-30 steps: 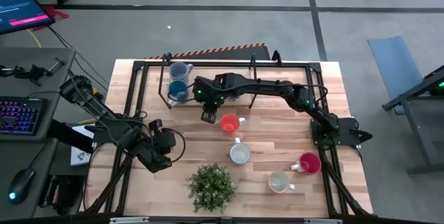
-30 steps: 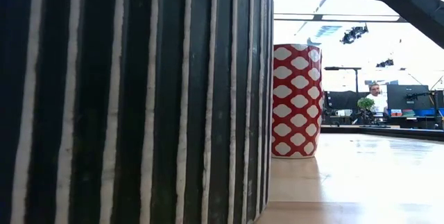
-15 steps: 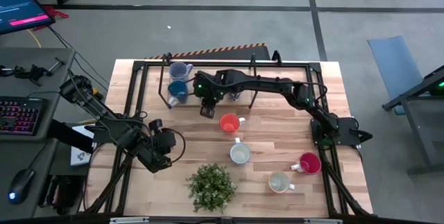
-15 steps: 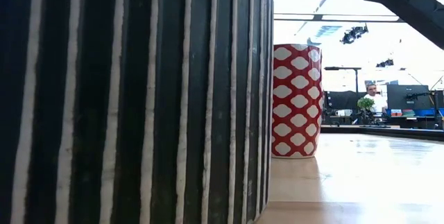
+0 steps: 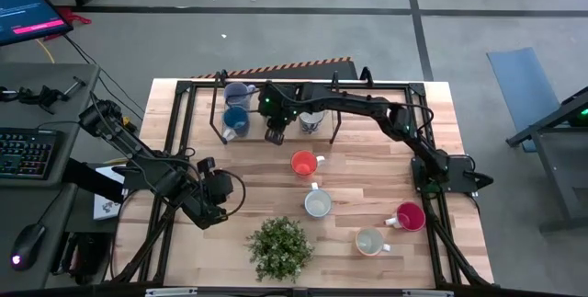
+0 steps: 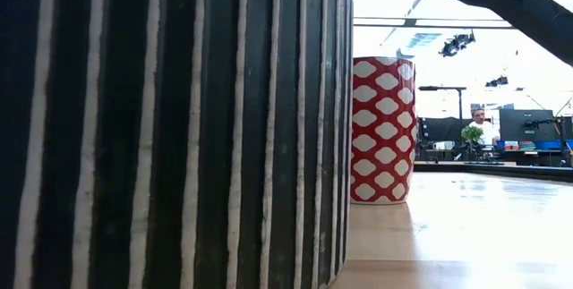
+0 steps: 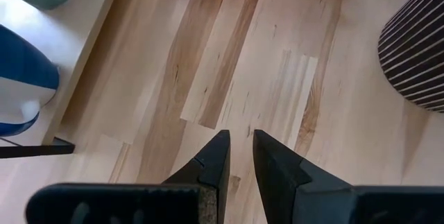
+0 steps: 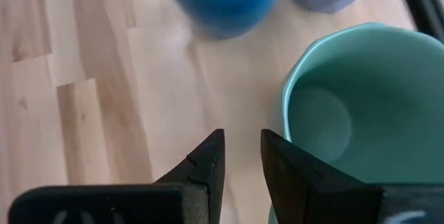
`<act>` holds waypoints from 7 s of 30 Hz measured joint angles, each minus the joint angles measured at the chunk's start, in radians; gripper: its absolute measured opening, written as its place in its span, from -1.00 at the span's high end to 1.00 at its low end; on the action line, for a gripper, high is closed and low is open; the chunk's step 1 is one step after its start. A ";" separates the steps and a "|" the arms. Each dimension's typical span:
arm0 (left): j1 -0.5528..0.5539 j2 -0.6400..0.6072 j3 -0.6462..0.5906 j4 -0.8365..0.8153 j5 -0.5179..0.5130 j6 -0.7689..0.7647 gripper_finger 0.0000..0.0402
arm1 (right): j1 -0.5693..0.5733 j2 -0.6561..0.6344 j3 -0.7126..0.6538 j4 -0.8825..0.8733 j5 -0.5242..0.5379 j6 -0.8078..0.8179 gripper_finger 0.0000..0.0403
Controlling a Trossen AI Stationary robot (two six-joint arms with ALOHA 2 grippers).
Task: Place coffee mugs
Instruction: Put the green mug on the shelf, then adjust the white blue patterned mug on the shelf
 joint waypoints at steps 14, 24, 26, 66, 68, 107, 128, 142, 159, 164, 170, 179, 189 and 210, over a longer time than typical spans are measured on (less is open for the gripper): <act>0.000 0.000 0.000 0.000 -0.001 0.000 0.72 | -0.036 0.000 0.047 0.013 -0.098 0.030 0.58; 0.000 0.000 0.000 0.001 -0.002 -0.001 0.72 | 0.008 -0.031 0.097 -0.238 0.114 0.030 0.59; 0.000 0.000 0.000 0.001 -0.002 -0.001 0.72 | 0.004 -0.031 0.096 -0.277 0.147 0.032 0.61; 0.000 0.000 0.000 0.005 -0.009 -0.002 0.72 | -0.103 0.035 0.033 -0.048 0.059 -0.018 0.70; 0.000 0.000 0.000 0.007 -0.009 -0.003 0.72 | -0.103 0.042 0.032 -0.038 0.059 -0.017 0.70; 0.000 0.000 0.000 0.045 -0.008 -0.002 0.72 | -0.100 -0.047 0.090 -0.174 0.165 0.098 0.69; 0.000 0.000 0.000 0.045 -0.030 0.025 0.72 | 0.078 -0.127 0.087 -0.538 0.129 0.094 0.70; 0.000 0.000 0.000 0.045 -0.031 0.025 0.72 | 0.111 -0.126 -0.065 -0.548 0.137 0.097 0.82; 0.000 0.000 0.000 0.045 -0.031 0.026 0.72 | 0.065 -0.125 -0.164 -0.423 0.186 0.056 0.98; 0.000 0.000 0.000 0.045 -0.031 0.026 0.72 | 0.040 -0.125 -0.164 -0.415 0.186 0.052 0.98; 0.000 0.000 0.000 0.045 -0.031 0.026 0.72 | 0.012 -0.125 -0.164 -0.401 0.186 0.033 0.98; 0.000 0.000 0.000 0.045 -0.031 0.025 0.72 | -0.032 -0.125 -0.164 -0.374 0.186 0.001 0.98; 0.000 0.000 0.000 0.045 -0.031 0.025 0.72 | -0.086 -0.125 -0.164 -0.347 0.184 -0.036 0.98; 0.000 0.000 0.000 0.045 -0.031 0.025 0.72 | -0.138 -0.125 -0.163 -0.296 0.174 -0.080 0.98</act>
